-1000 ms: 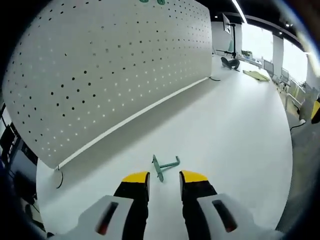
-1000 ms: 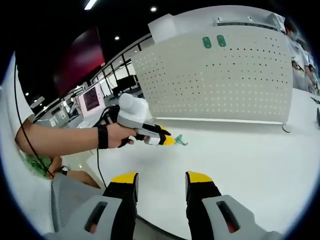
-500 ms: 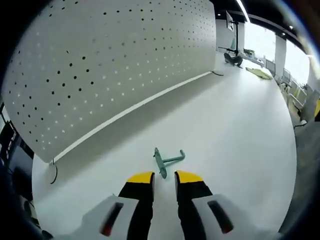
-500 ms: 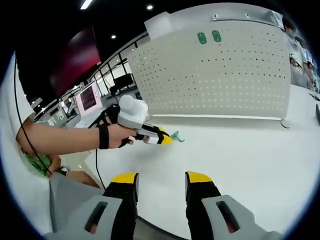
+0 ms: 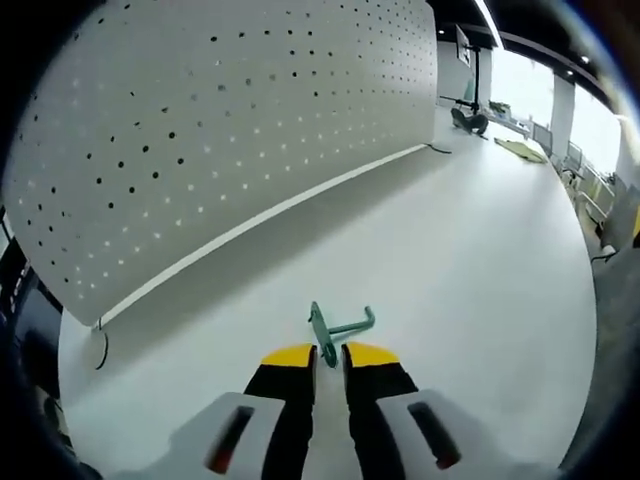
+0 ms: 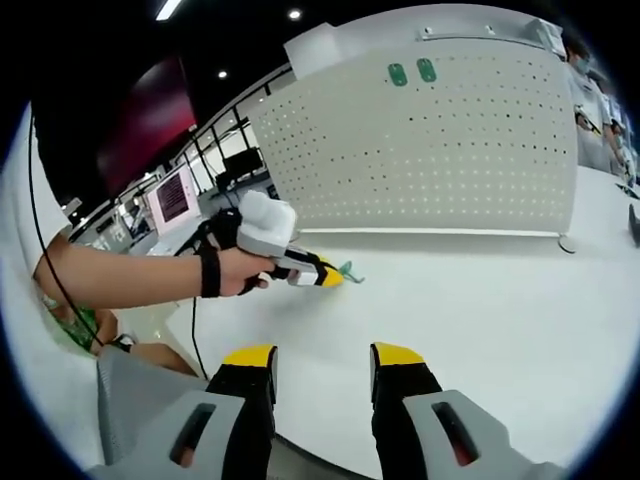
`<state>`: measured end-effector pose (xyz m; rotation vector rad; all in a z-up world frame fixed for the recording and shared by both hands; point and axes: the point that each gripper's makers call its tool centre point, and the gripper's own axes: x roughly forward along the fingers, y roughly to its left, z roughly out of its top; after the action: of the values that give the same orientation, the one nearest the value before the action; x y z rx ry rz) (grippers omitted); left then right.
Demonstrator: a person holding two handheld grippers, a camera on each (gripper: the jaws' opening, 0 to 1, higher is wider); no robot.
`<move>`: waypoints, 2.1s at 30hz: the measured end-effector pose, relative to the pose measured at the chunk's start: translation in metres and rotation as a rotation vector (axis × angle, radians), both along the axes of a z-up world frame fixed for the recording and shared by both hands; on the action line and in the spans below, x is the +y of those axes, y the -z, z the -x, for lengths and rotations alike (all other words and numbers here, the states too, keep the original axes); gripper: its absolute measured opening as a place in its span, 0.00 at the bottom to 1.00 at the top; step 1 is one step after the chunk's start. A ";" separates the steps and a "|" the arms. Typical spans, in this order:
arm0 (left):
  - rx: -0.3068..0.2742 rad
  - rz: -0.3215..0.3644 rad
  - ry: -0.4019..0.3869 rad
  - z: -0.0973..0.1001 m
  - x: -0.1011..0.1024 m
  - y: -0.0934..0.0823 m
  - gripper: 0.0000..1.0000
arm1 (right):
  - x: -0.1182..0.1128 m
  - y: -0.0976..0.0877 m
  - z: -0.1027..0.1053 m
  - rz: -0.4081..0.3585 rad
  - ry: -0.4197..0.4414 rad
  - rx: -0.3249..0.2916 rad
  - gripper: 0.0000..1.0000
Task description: Insert the hook assembly into the mounting plate slot until the hook locks in place.
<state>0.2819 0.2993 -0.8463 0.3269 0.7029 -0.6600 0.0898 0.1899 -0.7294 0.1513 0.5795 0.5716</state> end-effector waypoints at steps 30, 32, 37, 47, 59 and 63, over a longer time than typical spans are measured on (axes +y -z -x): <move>-0.005 0.160 0.007 0.018 -0.007 -0.035 0.04 | 0.006 -0.017 -0.006 -0.041 -0.012 -0.033 0.35; -0.009 0.163 0.009 0.020 -0.007 -0.036 0.04 | 0.006 -0.018 -0.007 -0.042 -0.013 -0.029 0.35; -0.016 0.191 -0.002 0.031 -0.006 -0.041 0.04 | 0.006 -0.020 -0.006 -0.045 -0.011 -0.037 0.35; -0.047 0.241 0.032 0.050 -0.015 -0.057 0.04 | 0.014 -0.033 -0.006 -0.090 -0.022 -0.071 0.35; -0.070 0.348 0.034 0.075 -0.023 -0.087 0.04 | 0.022 -0.038 -0.007 -0.100 -0.040 -0.089 0.35; -0.087 0.379 0.044 0.081 -0.029 -0.098 0.04 | 0.024 -0.039 -0.005 -0.102 -0.046 -0.094 0.35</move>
<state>0.2012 0.2700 -0.7486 0.0214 0.4757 -0.7998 0.0952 0.2141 -0.6904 0.2070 0.4640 0.6501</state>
